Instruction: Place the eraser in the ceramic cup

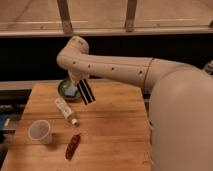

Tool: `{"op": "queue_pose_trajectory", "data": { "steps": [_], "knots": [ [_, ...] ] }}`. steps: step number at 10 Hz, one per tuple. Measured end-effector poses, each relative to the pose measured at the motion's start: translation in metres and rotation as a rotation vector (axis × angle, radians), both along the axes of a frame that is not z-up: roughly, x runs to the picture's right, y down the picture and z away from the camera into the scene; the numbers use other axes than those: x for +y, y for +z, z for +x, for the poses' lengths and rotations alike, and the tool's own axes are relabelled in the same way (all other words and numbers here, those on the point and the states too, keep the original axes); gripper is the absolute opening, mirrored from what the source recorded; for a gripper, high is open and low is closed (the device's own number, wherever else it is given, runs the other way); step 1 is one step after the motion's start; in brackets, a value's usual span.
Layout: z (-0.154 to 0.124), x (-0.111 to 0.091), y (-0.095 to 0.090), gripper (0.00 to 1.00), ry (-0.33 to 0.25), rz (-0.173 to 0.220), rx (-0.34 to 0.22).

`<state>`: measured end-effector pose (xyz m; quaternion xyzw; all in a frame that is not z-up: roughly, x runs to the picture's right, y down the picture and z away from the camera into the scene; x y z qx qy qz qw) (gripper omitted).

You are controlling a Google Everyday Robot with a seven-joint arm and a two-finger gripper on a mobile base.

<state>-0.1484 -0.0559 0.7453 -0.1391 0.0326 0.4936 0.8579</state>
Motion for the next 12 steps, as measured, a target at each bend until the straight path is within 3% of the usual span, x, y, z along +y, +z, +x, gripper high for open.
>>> {"op": "queue_pose_trajectory", "data": {
  "steps": [3, 5, 7, 8, 12],
  "knots": [
    [-0.062, -0.012, -0.025, 0.1, -0.074, 0.049, -0.09],
    [-0.116, -0.013, -0.044, 0.1, -0.125, 0.036, -0.221],
    [-0.155, -0.003, -0.059, 0.1, -0.163, -0.008, -0.328],
    [-0.163, -0.002, -0.063, 0.1, -0.17, -0.018, -0.355],
    [-0.163, -0.002, -0.063, 0.1, -0.169, -0.019, -0.356]
  ]
}}
